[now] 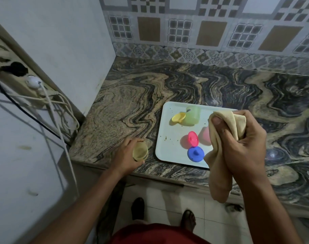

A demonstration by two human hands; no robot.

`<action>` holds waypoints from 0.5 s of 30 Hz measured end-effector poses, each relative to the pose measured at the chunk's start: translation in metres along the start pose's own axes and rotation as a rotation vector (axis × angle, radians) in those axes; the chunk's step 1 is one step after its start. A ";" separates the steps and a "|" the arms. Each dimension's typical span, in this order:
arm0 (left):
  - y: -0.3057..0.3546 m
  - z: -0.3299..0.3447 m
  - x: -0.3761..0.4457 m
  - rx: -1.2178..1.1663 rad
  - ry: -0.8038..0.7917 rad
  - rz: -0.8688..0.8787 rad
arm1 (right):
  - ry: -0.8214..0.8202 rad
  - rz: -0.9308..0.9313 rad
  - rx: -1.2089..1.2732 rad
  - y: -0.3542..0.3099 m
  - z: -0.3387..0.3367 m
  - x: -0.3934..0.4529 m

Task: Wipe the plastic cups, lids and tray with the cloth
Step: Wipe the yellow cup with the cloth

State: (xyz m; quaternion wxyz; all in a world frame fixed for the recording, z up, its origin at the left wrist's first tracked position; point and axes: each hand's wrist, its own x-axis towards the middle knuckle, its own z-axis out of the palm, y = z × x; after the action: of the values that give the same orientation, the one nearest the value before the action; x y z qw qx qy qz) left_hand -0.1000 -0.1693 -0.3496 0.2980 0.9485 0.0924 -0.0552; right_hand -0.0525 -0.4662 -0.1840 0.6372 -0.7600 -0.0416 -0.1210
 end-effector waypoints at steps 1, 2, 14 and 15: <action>0.000 -0.001 0.000 -0.004 -0.012 0.006 | 0.009 0.010 -0.002 0.001 -0.003 0.000; 0.003 -0.003 0.001 -0.013 -0.001 0.032 | 0.020 0.018 -0.003 0.002 -0.007 0.000; 0.117 0.020 0.125 -0.038 0.052 0.228 | 0.126 0.054 0.008 0.003 -0.040 -0.007; 0.121 0.025 0.134 -0.036 0.044 0.210 | 0.133 0.057 0.005 0.003 -0.042 -0.009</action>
State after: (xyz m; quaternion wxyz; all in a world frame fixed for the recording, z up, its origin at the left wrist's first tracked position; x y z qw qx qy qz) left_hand 0.0549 -0.2626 -0.3242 0.3170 0.9484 0.0000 -0.0012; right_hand -0.0658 -0.5075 -0.1821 0.6438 -0.7495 0.0220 -0.1528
